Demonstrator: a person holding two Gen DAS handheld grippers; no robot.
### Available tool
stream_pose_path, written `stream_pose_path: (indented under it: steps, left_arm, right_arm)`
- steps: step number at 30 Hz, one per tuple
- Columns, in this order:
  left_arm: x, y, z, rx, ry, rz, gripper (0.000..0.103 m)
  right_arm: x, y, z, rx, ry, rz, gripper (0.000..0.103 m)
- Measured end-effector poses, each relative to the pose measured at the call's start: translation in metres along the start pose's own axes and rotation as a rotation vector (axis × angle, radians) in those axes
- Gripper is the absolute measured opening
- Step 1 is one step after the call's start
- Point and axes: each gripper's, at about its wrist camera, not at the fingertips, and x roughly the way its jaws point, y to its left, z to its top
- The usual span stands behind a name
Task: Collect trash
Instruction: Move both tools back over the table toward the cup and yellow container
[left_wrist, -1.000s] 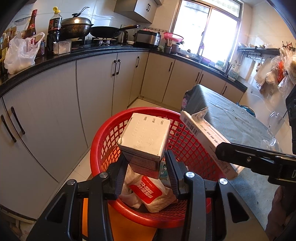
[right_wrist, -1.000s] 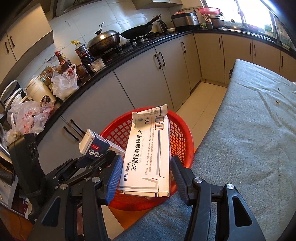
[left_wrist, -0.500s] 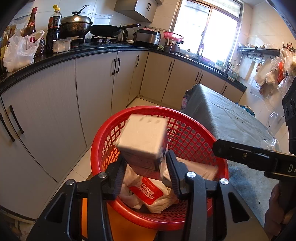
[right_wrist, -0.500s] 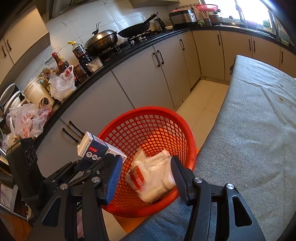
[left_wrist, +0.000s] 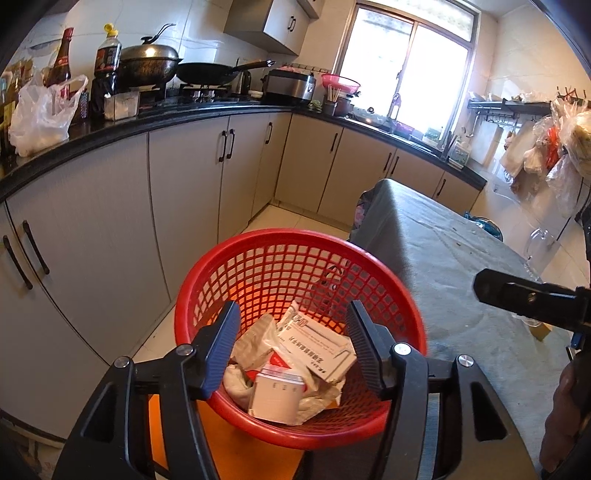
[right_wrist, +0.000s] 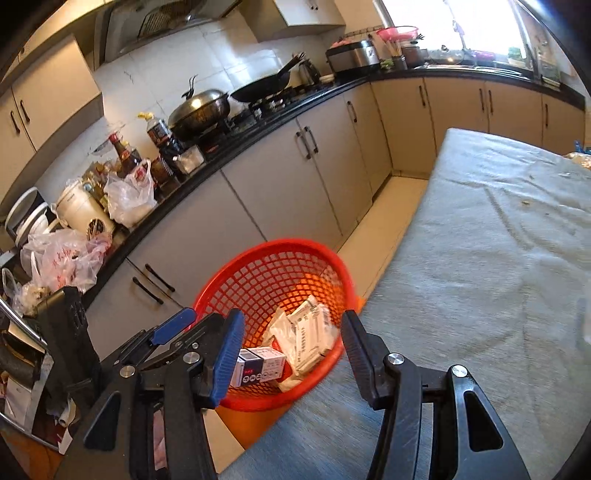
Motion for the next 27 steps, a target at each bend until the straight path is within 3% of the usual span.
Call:
stream_pose_path:
  steps: [12,19,22,27]
  left_arm:
    - [-0.016,-0.063,0.001,0.106,-0.014,-0.043,0.060]
    - [-0.017,-0.114,-0.003,0.178,0.002,-0.074,0.064]
    - [-0.014,-0.142,-0.004,0.220,0.026,-0.099,0.064]
    - [-0.009,-0.203,-0.007,0.309,0.072,-0.161,0.065]
  right_arm:
    - [-0.097,-0.076,-0.011,0.121,-0.141,-0.096,0.059]
    - [-0.166,-0.151,-0.024,0.242,-0.242,-0.250,0.059]
    - [-0.183,-0.181,-0.030,0.285,-0.252,-0.327,0.059]
    - [-0.197,-0.229,-0.040,0.371,-0.257,-0.377,0.059]
